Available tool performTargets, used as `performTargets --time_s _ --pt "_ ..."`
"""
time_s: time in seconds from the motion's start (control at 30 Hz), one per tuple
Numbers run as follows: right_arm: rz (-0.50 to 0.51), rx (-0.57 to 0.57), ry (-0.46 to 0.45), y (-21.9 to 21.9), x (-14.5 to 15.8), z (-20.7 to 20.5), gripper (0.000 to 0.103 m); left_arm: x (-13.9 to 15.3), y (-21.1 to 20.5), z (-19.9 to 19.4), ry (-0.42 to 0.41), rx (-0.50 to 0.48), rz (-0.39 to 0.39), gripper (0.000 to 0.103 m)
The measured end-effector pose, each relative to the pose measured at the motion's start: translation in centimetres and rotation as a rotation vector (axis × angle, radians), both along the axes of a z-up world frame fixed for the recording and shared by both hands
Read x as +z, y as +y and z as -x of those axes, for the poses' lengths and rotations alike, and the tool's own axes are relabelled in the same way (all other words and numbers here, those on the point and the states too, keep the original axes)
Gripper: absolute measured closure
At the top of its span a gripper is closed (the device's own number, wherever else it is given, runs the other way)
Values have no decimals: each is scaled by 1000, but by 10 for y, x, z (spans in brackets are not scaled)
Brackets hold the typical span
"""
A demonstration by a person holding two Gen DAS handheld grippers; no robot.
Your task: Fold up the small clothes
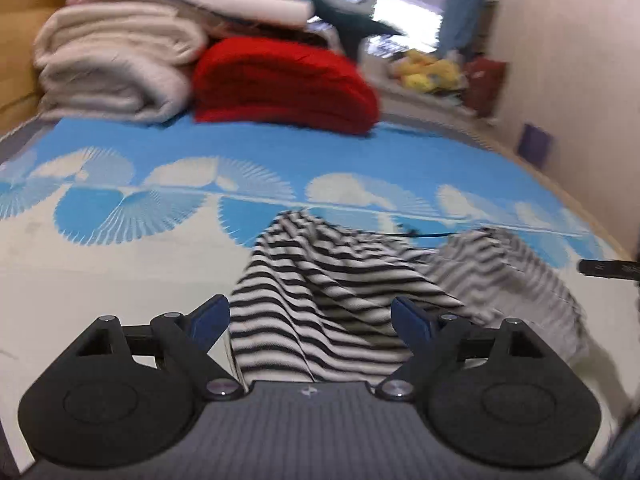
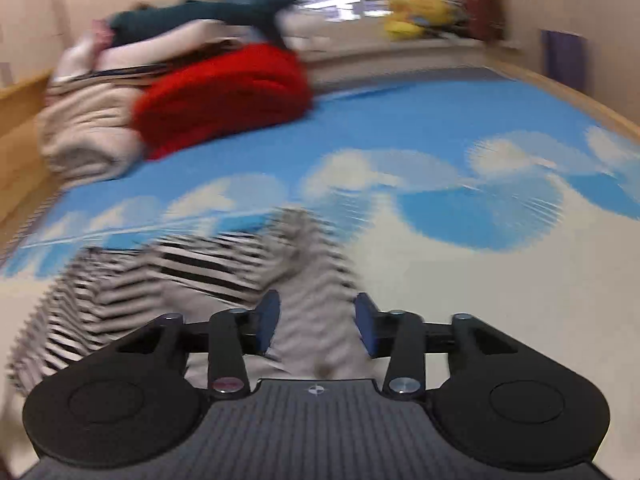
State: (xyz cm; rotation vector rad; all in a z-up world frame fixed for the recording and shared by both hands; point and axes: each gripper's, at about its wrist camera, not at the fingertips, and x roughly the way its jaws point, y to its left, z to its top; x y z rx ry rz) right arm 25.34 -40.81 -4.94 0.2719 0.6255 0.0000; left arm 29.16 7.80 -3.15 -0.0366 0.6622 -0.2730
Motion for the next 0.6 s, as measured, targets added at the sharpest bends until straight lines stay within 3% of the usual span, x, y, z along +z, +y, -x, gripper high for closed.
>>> performTargets --time_s 0.1,0.23,0.33,0.4,0.43,0.47,0.53,0.6 --pt "30 111 -43 41 4 -33 49 -13 -22 -38 44 57 -49 12" --pt "137 268 -95 97 10 -69 33 -20 -40 -81 65 52 -74 12" --pt "213 396 -87 138 4 -100 24 -27 -51 -101 61 36 -99 12" --pt "333 410 -47 160 -9 -123 24 -35 -54 -117 75 29 -112 12" --pt "375 403 -16 164 -16 -132 26 -40 -54 -123 84 33 -123 12" --pt "395 396 33 167 -25 -142 49 -43 -55 -128 92 37 -135 12" --pt "320 394 97 159 -35 -154 93 -49 -54 -136 102 38 -152 12" --pt "291 375 86 153 -29 -158 99 -52 -53 -143 115 55 -153 12"
